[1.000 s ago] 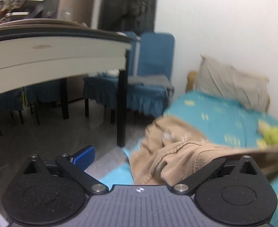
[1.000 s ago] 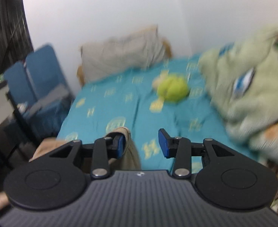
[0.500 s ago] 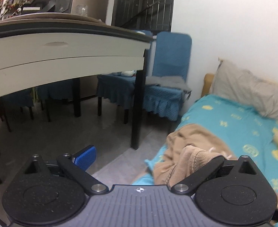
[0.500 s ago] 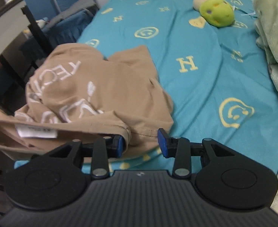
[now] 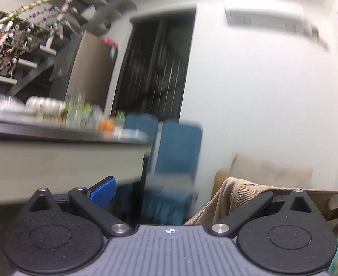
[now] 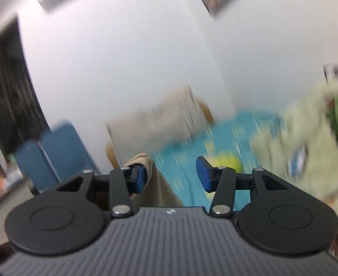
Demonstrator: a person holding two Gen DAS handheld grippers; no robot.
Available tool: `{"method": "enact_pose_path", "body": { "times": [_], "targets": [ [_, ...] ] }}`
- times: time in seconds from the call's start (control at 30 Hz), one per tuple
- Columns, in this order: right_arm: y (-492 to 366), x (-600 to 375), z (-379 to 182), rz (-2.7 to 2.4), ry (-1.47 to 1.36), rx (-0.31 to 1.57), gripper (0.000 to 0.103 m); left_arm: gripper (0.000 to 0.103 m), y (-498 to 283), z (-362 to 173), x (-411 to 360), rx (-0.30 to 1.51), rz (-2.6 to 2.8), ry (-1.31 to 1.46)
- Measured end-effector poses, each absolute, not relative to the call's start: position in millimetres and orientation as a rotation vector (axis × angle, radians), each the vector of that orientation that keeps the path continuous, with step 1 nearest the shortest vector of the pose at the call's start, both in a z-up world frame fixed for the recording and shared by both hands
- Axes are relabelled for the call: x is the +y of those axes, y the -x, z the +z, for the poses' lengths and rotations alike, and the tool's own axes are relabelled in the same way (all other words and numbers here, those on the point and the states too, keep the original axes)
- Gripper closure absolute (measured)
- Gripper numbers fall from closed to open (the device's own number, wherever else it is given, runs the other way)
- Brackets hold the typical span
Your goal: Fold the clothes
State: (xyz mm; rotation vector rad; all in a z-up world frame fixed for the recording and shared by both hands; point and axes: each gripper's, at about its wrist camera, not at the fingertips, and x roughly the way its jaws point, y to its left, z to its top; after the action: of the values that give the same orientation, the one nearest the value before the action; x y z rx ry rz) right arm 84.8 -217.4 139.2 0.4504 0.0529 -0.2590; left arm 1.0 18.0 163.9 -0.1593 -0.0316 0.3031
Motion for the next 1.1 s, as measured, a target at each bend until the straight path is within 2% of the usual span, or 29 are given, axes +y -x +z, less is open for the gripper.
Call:
{"method": "enact_pose_path", "body": {
  "times": [0.2,0.33,0.47,0.6,0.73,1.1],
  "targets": [
    [-23,-203,275,-0.195,-0.389,-0.138,0.054,0.000,33,302,36,-0.194,0.262,0.165],
    [28,-192,346,-0.157,-0.354,-0.214,0.054,0.000,70,377,44,-0.256,0.216,0.166],
    [74,-192,393,-0.142,-0.334,-0.258,0.053,0.000,104,431,47,-0.266,0.141,0.170],
    [92,-203,410,-0.162,-0.288,-0.247,0.054,0.000,117,462,32,-0.245,0.109,0.109],
    [62,-221,387,-0.161,-0.292,-0.156,0.053,0.000,79,453,22,-0.148,0.081,0.098],
    [-145,-257,266,-0.201,-0.295,0.118,0.053,0.000,-166,307,11,0.030,0.125,0.023]
  ]
}}
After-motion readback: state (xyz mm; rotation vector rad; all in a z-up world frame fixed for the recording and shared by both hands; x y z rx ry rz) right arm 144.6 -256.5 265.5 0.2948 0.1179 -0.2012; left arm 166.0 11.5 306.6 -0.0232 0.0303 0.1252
